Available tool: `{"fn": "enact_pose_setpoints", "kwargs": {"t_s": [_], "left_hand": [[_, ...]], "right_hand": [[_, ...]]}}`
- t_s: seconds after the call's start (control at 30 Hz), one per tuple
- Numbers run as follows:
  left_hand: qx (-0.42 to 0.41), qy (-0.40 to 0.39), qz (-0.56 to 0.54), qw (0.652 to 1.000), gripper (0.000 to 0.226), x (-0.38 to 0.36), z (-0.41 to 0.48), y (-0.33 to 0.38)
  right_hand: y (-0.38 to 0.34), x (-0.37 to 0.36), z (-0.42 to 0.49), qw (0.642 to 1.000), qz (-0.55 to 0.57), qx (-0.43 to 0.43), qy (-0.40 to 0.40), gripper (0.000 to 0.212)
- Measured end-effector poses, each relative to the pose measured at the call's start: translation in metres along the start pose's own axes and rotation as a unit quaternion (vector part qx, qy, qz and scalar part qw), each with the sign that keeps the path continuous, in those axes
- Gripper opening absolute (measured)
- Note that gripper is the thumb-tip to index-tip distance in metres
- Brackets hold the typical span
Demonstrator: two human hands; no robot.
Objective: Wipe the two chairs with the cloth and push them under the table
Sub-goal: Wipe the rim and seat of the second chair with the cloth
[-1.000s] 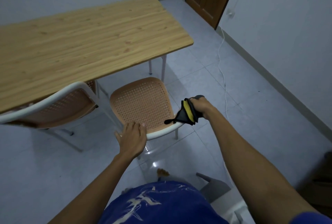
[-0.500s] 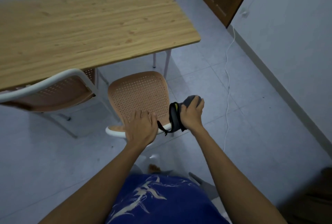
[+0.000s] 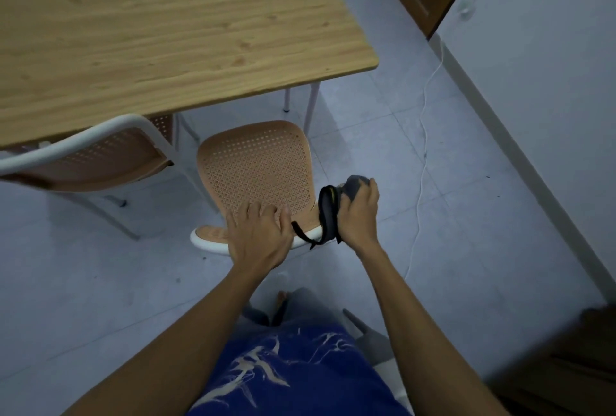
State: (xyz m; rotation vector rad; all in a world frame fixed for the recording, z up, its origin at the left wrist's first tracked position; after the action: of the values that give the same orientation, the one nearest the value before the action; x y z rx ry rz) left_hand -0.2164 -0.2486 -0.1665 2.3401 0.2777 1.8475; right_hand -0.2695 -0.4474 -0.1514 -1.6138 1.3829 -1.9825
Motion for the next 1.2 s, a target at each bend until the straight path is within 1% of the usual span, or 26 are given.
{"fn": "enact_pose_setpoints", "kwargs": {"t_s": [0.07, 0.13, 0.2, 0.23, 0.3, 0.37, 0.4, 0.47, 0.5, 0.57, 0.63, 0.73, 0.77, 0.8, 0.83, 0.87, 0.9, 0.93, 0.97, 1.0, 1.03, 1.07, 1.13, 1.2], "left_hand": [[0.011, -0.005, -0.006, 1.0, 0.062, 0.001, 0.0, 0.0], [0.009, 0.006, 0.001, 1.0, 0.061, 0.002, -0.001, -0.001], [0.011, 0.013, 0.009, 1.0, 0.059, 0.005, 0.0, -0.001], [0.026, 0.017, 0.006, 1.0, 0.056, 0.004, -0.001, -0.001], [0.036, 0.027, 0.009, 0.999, 0.052, 0.004, -0.002, -0.001], [0.045, 0.03, 0.013, 0.998, 0.05, 0.005, -0.002, -0.001], [0.05, 0.029, 0.015, 0.998, 0.05, 0.006, -0.002, 0.0], [0.06, 0.023, 0.016, 0.998, 0.049, 0.006, 0.0, -0.001], [0.066, 0.016, 0.015, 0.998, 0.049, 0.004, -0.002, -0.002], [0.078, 0.005, 0.02, 0.997, 0.051, 0.003, -0.004, -0.004], [0.092, 0.003, 0.022, 0.996, 0.053, 0.004, -0.007, -0.002], [0.09, 0.0, 0.02, 0.996, 0.054, 0.006, -0.004, 0.0], [0.091, 0.003, 0.016, 0.996, 0.053, 0.008, -0.005, 0.0], [0.091, 0.003, 0.013, 0.996, 0.053, 0.008, -0.004, 0.0], [0.093, 0.005, 0.011, 0.996, 0.053, 0.009, -0.004, 0.0], [0.093, 0.006, 0.012, 0.996, 0.052, 0.009, -0.005, -0.001], [0.092, 0.008, 0.01, 0.996, 0.051, 0.008, -0.006, -0.001], [0.093, 0.011, 0.007, 0.996, 0.051, 0.008, -0.006, -0.001], [0.095, 0.016, 0.003, 0.995, 0.051, 0.008, -0.008, -0.001], [0.095, 0.024, 0.001, 0.995, 0.051, 0.01, -0.008, -0.001], [0.095, 0.032, 0.0, 0.995, 0.051, 0.011, -0.008, 0.0], [0.095, 0.034, 0.0, 0.995, 0.051, 0.012, -0.009, 0.0], [0.097, 0.028, -0.003, 0.995, 0.05, 0.012, -0.008, 0.001], [0.101, 0.017, -0.003, 0.995, 0.05, 0.013, -0.008, 0.002]], "right_hand": [[0.007, 0.001, 0.007, 1.0, 0.0, 0.0, -0.023, 0.042], [0.018, 0.005, 0.03, 0.998, 0.001, -0.013, -0.06, 0.031], [0.024, 0.01, 0.056, 0.994, 0.015, -0.048, -0.099, 0.02], [0.027, 0.012, 0.069, 0.988, 0.021, -0.069, -0.14, 0.019], [0.039, 0.01, 0.088, 0.968, 0.045, -0.122, -0.213, 0.023], [0.043, 0.011, 0.101, 0.948, 0.096, -0.166, -0.255, 0.024], [0.045, 0.011, 0.105, 0.938, 0.124, -0.187, -0.263, 0.02], [0.048, 0.008, 0.106, 0.916, 0.186, -0.242, -0.26, 0.009], [0.054, 0.007, 0.102, 0.905, 0.221, -0.267, -0.247, 0.009], [0.059, 0.004, 0.093, 0.875, 0.309, -0.296, -0.227, 0.015], [0.067, 0.0, 0.087, 0.846, 0.386, -0.305, -0.205, 0.025], [0.073, -0.002, 0.083, 0.823, 0.442, -0.323, -0.153, 0.024], [0.072, -0.003, 0.08, 0.829, 0.437, -0.319, -0.141, 0.022], [0.072, -0.004, 0.077, 0.844, 0.424, -0.303, -0.125, 0.02], [0.07, -0.004, 0.074, 0.876, 0.387, -0.265, -0.115, 0.017], [0.065, -0.003, 0.069, 0.916, 0.321, -0.213, -0.11, 0.015], [0.061, -0.003, 0.064, 0.947, 0.259, -0.158, -0.104, 0.017], [0.056, -0.001, 0.058, 0.966, 0.21, -0.111, -0.102, 0.024], [0.052, 0.0, 0.054, 0.974, 0.181, -0.084, -0.104, 0.029], [0.047, 0.003, 0.054, 0.977, 0.174, -0.065, -0.106, 0.03], [0.049, 0.003, 0.06, 0.975, 0.178, -0.066, -0.115, 0.026], [0.051, 0.004, 0.067, 0.968, 0.198, -0.088, -0.128, 0.022], [0.058, 0.004, 0.083, 0.943, 0.237, -0.162, -0.167, 0.019], [0.065, 0.003, 0.093, 0.902, 0.288, -0.242, -0.21, 0.026]]}}
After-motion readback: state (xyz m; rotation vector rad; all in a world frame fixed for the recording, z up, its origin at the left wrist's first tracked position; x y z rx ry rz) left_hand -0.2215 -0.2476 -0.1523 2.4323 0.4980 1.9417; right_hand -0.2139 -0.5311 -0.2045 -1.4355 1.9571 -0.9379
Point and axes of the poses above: each hand's wrist, its own z-axis towards the middle knuckle, its own x-axis out of the back of the hand, y = z × x, the point moved 5 cm from there along z, towards the middle knuckle, and after that the axes turned 14 degrees about x, right-handed, at the moved point
